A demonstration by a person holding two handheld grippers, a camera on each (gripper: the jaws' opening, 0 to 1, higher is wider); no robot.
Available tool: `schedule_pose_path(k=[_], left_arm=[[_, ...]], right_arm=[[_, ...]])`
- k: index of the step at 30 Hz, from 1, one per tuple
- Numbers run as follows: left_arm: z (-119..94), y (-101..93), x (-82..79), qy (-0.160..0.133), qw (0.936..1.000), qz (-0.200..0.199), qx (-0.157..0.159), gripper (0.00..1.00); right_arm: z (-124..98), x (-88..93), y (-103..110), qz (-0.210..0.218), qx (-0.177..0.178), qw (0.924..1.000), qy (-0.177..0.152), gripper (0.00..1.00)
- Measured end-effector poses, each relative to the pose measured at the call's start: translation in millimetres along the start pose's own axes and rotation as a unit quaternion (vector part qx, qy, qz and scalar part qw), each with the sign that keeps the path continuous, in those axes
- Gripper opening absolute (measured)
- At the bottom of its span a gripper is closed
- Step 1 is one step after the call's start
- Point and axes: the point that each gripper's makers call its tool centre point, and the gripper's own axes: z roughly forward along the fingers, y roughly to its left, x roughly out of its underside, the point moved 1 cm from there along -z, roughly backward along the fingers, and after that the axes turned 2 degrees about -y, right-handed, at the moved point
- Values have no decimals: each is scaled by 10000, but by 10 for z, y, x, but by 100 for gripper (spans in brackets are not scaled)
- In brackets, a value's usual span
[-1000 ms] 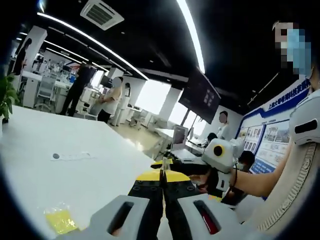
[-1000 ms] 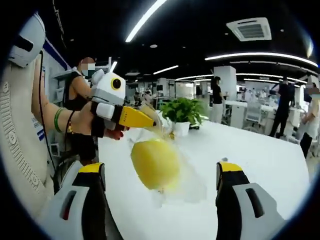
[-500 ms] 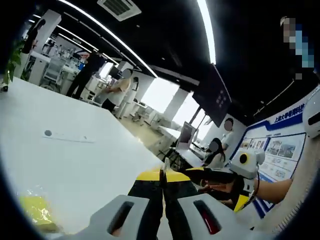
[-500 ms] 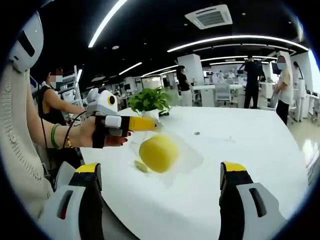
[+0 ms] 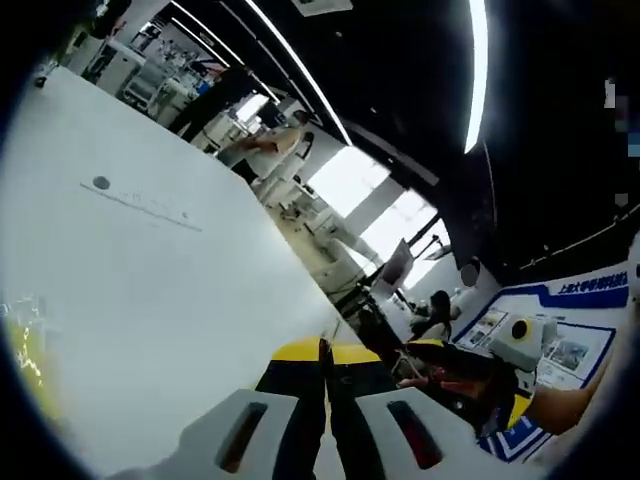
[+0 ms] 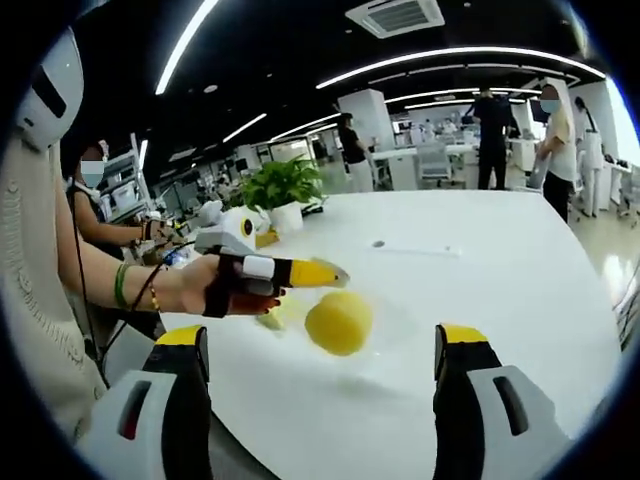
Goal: Compare the silicone blocks by pressing each to a similar depth, holding the contact briefly, and releasing to observe deformation and rebound differences across the visible hardness samples.
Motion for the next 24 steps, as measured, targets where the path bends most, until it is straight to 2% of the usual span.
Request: schedule_pose_path(k=[1,2,4,7,15,20,24], left_arm=[[17,48,4,-19,10000,-62,-56,0],[40,145,1,-118,9990,-346,-262,0],[73,254,25,-175,9988,-305,-332,0],[83,499,-9,-463,9946,-649,-660,0],[109,1002,81,-553,9873,-938,-1158,0],[162,1186,87,-520,9860,-866,-1324,0],[227,1296,84,-421,9871,-564,-1439,0]], right_arm=[[9,3,-9,0,4,10000,-1,88],[26,23,-24,38,-5,10000,29,89],[46,101,-36,141,-13,9997,189,90],[53,172,-52,89,22,9996,273,88],[39,303,-100,262,125,9988,406,87],[22,348,-152,334,217,9982,453,86],[33,394,-189,346,272,9975,549,86]])
